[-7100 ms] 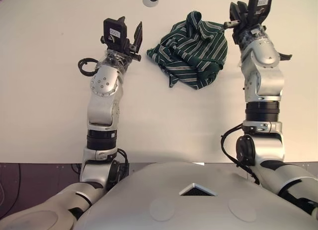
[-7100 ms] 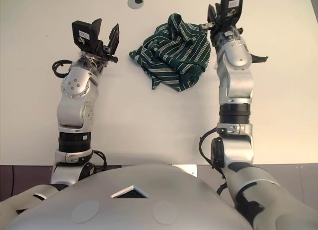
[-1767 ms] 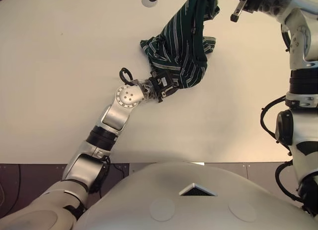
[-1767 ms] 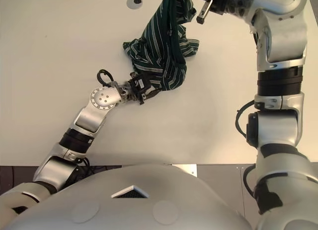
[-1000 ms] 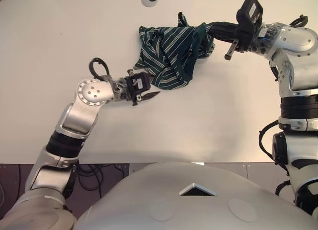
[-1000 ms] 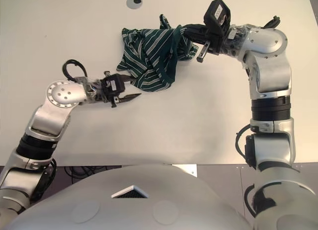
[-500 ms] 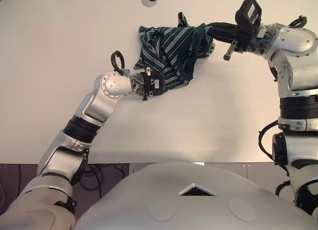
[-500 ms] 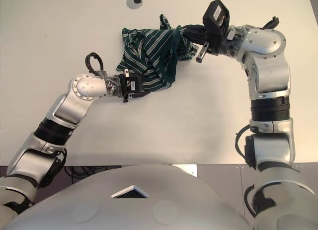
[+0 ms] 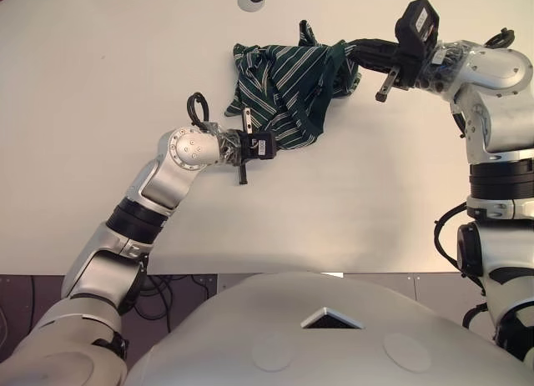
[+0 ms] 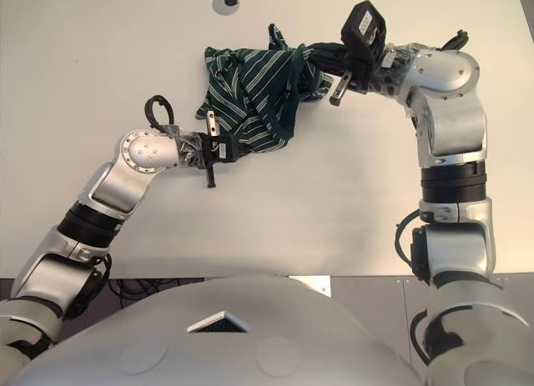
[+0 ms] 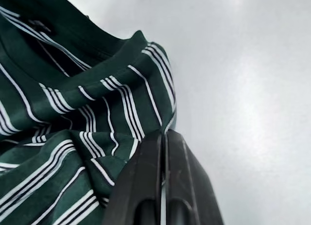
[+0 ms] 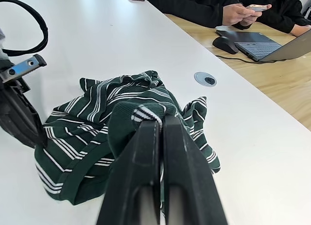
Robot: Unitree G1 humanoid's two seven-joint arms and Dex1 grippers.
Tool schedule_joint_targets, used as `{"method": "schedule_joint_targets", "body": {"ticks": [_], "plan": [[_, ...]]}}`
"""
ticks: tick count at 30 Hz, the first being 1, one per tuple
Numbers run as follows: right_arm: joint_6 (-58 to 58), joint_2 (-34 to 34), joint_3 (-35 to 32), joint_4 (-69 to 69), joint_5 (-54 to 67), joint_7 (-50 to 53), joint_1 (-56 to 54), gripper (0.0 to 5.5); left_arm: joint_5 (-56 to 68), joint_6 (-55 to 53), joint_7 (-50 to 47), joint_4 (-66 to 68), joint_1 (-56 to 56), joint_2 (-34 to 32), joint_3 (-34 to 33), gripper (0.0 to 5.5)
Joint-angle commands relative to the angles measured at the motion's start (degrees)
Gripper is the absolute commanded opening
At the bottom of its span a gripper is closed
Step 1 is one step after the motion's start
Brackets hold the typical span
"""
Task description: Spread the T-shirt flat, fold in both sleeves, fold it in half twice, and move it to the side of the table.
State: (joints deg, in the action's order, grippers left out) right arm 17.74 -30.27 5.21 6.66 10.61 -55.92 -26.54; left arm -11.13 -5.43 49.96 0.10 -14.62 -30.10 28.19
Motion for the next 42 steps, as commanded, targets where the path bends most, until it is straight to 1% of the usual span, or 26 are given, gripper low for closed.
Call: {"method": "schedule_joint_targets", "body": {"ticks": [1,4,8,11,13,19,23,27,32,37,40,42], "plan": [[-1.0,-1.8,-0.1,1.0,-0.7,-0.3,-0.1,0.0,-0.4,-0.1,0.4,0.5,0.1,-1.3,-1.2,0.02],[-1.4,-2.8,-0.5,2.0,-0.6,-1.2,-0.4,0.0,1.8,-1.5,0.9,-3.0,0.7,-2.5,-4.1,0.02],[-0.1,-7.7,-3.4,0.7,3.2,-7.1,-0.8,0.0,11.4,-8.9,2.0,-14.0,2.2,-5.3,-15.4,0.02],[3.5,-10.5,-5.8,-1.3,7.6,-11.2,-2.2,0.0,18.4,-14.7,1.9,-19.0,0.9,-6.8,-23.2,0.02],[6.0,-11.7,-6.7,-2.1,9.9,-12.8,-4.3,0.0,21.1,-17.0,2.1,-19.5,-0.8,-7.9,-26.1,0.02],[14.3,-16.6,-9.1,-8.9,18.1,-19.3,-8.9,0.0,28.3,-21.9,4.2,-21.3,-4.1,-11.3,-31.3,0.02],[17.2,-19.6,-10.7,-8.9,21.6,-22.1,-12.6,0.0,35.2,-25.9,5.4,-22.6,-6.4,-13.4,-36.1,0.02],[16.8,-20.7,-10.3,-7.1,21.5,-23.5,-14.3,0.0,40.0,-29.7,5.2,-23.5,-9.2,-15.1,-37.9,0.02],[18.3,-19.2,-10.4,-5.0,23.5,-23.3,-15.3,0.0,44.7,-32.2,6.3,-23.4,-11.8,-15.7,-37.8,0.02],[16.9,-19.8,-9.0,-3.9,22.9,-24.7,-15.1,0.0,46.1,-33.1,9.7,-22.0,-13.5,-18.6,-35.6,0.02],[18.9,-20.9,-9.2,-6.2,24.4,-25.5,-13.7,0.0,49.2,-36.2,10.6,-27.3,-10.9,-20.4,-35.1,0.02],[22.2,-22.8,-11.4,-11.5,27.1,-25.6,-7.3,0.0,52.8,-39.1,9.0,-33.0,-5.6,-20.6,-37.5,0.02]]}}
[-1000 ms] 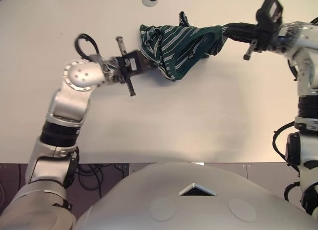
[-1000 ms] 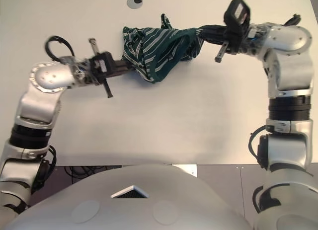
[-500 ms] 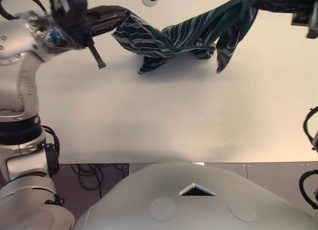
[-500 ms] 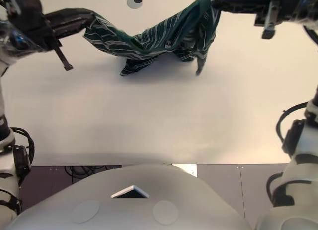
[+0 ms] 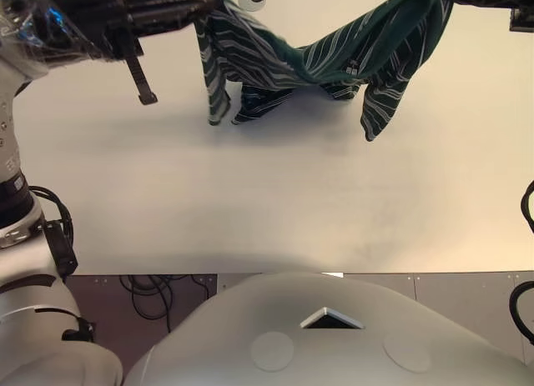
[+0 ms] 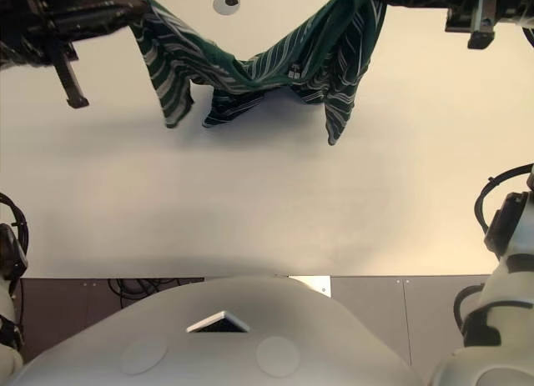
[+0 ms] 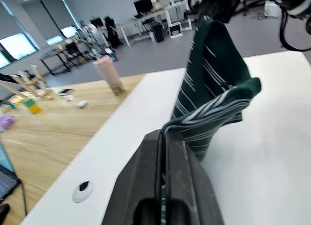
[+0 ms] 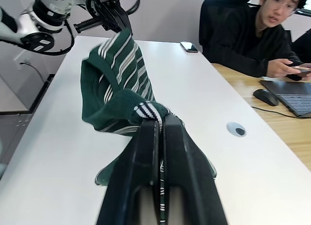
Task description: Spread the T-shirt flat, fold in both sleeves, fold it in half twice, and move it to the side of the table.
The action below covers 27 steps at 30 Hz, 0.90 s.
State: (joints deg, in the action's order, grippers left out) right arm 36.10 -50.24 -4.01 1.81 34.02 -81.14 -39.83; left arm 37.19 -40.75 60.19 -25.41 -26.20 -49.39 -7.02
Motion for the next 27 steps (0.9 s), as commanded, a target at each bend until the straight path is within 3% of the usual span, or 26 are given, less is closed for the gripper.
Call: {"method": "schedule_joint_targets", "body": {"ticks": [1,6,9,15,17,20,22,25,27], "plan": [[5.8,-3.7,-3.7,-9.3,5.3,-0.3,9.2,0.0,6.8,-5.4,-2.4,-9.8,8.7,-1.2,-4.2,0.02],[15.2,-8.9,-13.7,-22.3,14.3,0.2,24.1,0.0,21.7,-13.0,-10.0,-23.8,26.9,0.1,-17.8,0.02],[17.4,-10.4,-15.3,-26.4,16.8,0.2,29.2,0.0,28.3,-14.1,-14.0,-30.4,39.6,1.8,-20.8,0.02],[11.2,-12.9,-9.5,-27.8,11.0,-2.1,35.3,0.0,24.5,-13.3,-12.5,-29.9,50.3,-0.9,-16.5,0.02],[8.7,-14.3,-6.6,-28.2,8.5,-4.3,39.0,0.0,18.6,-11.7,-10.0,-31.0,54.9,-3.5,-11.8,0.02],[4.3,-16.0,-3.2,-30.7,4.9,-7.1,46.6,0.0,-1.6,-1.4,-6.0,-27.7,63.5,-12.1,-1.9,0.02],[2.2,-16.6,-2.7,-32.7,3.3,-7.8,51.2,0.0,-7.4,2.8,-4.0,-27.3,67.1,-14.4,1.1,0.02],[-0.4,-18.0,-4.0,-34.9,1.9,-9.3,55.8,0.0,-13.4,8.8,-0.5,-25.0,70.5,-16.8,0.2,0.02],[0.9,-17.3,-2.9,-32.3,3.0,-7.3,49.1,0.0,-11.4,9.7,1.2,-21.3,65.3,-16.4,-3.5,0.02]]}}
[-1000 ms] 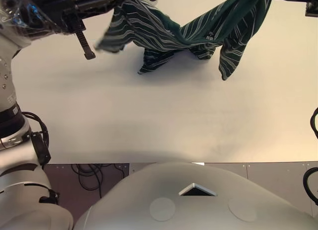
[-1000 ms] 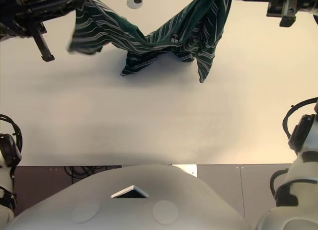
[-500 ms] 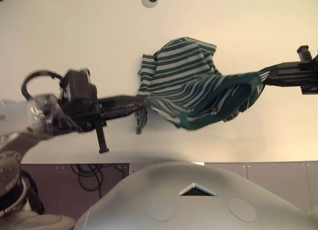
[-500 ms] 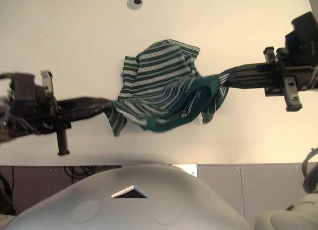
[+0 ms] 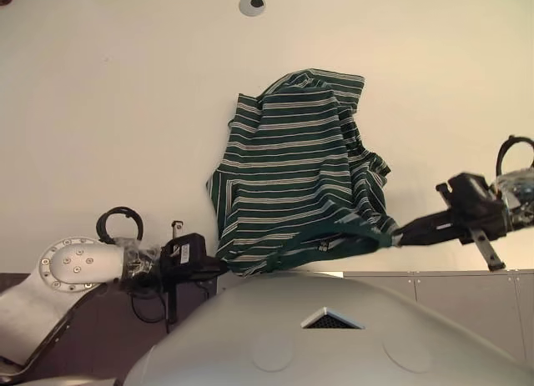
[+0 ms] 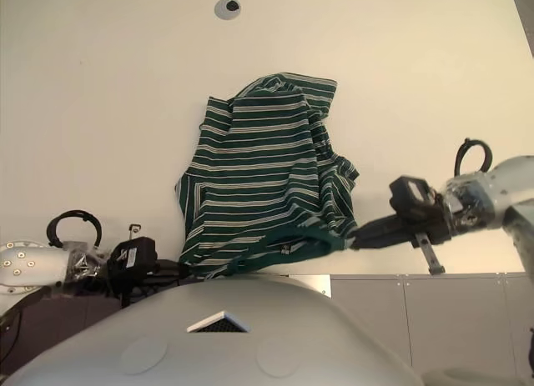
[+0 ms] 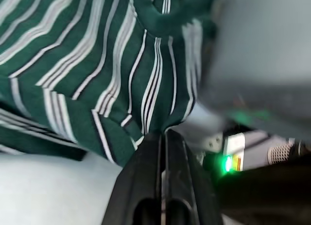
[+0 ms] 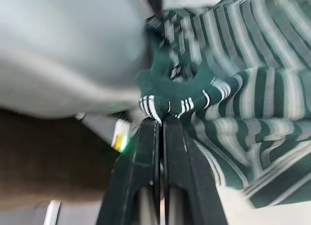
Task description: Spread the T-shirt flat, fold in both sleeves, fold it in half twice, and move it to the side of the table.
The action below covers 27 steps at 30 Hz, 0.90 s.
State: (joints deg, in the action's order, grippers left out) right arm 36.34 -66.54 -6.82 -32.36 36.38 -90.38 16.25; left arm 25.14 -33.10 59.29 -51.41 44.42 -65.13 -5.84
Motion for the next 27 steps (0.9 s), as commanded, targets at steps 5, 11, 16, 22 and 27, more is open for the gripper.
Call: {"method": "schedule_joint_targets", "body": {"ticks": [5,11,16,22,27], "plan": [[0.5,14.2,10.3,24.1,-7.8,14.9,-42.6,0.0,2.0,0.1,0.0,26.0,-47.6,6.4,2.3,0.02],[-19.8,29.0,13.5,70.9,-26.1,39.4,-79.1,0.0,-23.0,19.7,-8.0,81.8,-98.7,19.4,16.6,0.02],[-29.0,32.2,13.6,91.3,-30.8,52.1,-94.0,0.0,-30.4,28.6,-17.5,108.0,-120.4,24.2,19.8,0.02],[-33.1,37.1,13.2,103.1,-33.0,61.8,-104.8,0.0,-34.2,33.1,-26.9,121.5,-132.6,28.3,21.4,0.02],[-35.6,38.0,10.4,108.2,-35.1,68.3,-112.4,0.0,-38.3,35.4,-33.4,127.4,-139.6,28.3,21.1,0.02]]}}
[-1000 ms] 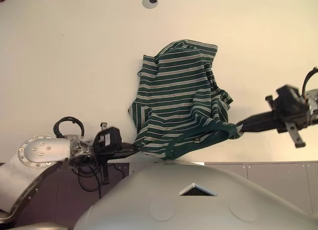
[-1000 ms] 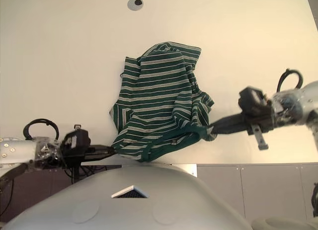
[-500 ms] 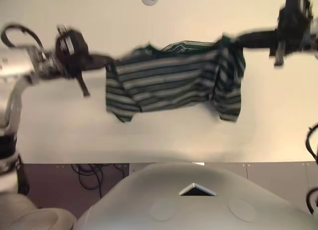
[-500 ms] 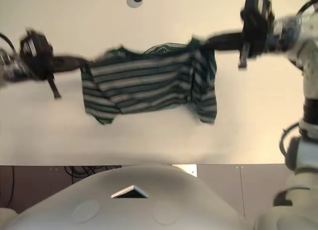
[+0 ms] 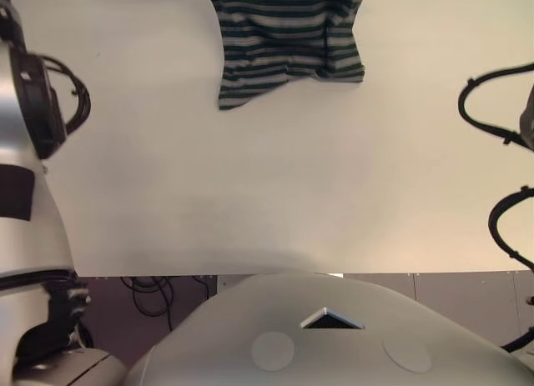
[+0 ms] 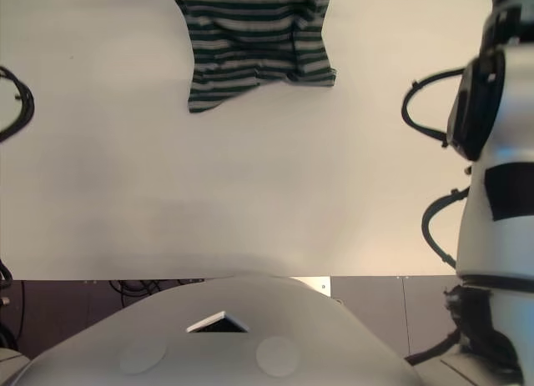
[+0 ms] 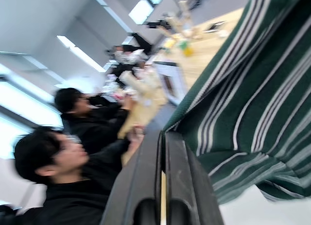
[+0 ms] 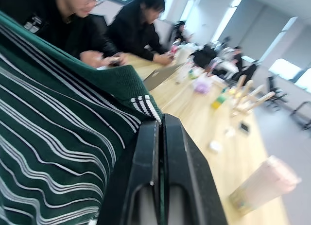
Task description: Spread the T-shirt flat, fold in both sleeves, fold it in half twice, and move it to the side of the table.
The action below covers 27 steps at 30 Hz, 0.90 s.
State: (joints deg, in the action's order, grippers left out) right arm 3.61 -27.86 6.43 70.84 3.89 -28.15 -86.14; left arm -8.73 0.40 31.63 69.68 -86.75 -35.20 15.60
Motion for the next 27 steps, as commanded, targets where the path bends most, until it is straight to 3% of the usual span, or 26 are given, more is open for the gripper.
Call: {"method": "schedule_joint_targets", "body": {"ticks": [1,7,9,13,15,17,19,27], "plan": [[-3.2,-0.6,-3.4,5.7,-3.2,7.3,-11.3,0.0,-5.6,2.1,-7.1,7.2,-9.8,-1.8,-0.3,0.02],[-3.8,-1.0,-7.2,7.1,-5.5,8.0,-14.8,0.0,-9.0,2.9,-8.0,8.8,-13.1,-1.7,-2.1,0.02],[-3.9,-1.1,-6.7,6.7,-6.2,0.9,-11.7,0.0,-8.7,4.3,-4.0,8.6,-9.9,-1.6,-2.9,0.02],[-4.2,-4.2,-6.1,1.3,-3.3,-30.2,2.3,0.0,-2.8,9.1,14.4,4.5,4.8,-1.4,-6.5,0.02],[1.4,-7.2,-6.2,-10.8,1.7,-46.1,13.4,0.0,4.2,6.4,25.6,-10.0,19.1,-2.3,-8.2,0.02],[22.8,-16.2,-7.0,-39.1,16.9,-60.1,29.8,0.0,28.6,-19.4,34.0,-55.2,45.1,-9.3,-11.1,0.02],[34.7,-23.2,-8.2,-54.3,25.6,-64.3,38.3,0.0,44.8,-33.6,37.6,-83.2,62.3,-17.6,-13.5,0.02],[39.5,-34.8,-8.2,-82.8,38.0,-64.3,60.8,0.0,55.0,-43.2,42.5,-107.6,84.7,-29.3,-21.6,0.02]]}}
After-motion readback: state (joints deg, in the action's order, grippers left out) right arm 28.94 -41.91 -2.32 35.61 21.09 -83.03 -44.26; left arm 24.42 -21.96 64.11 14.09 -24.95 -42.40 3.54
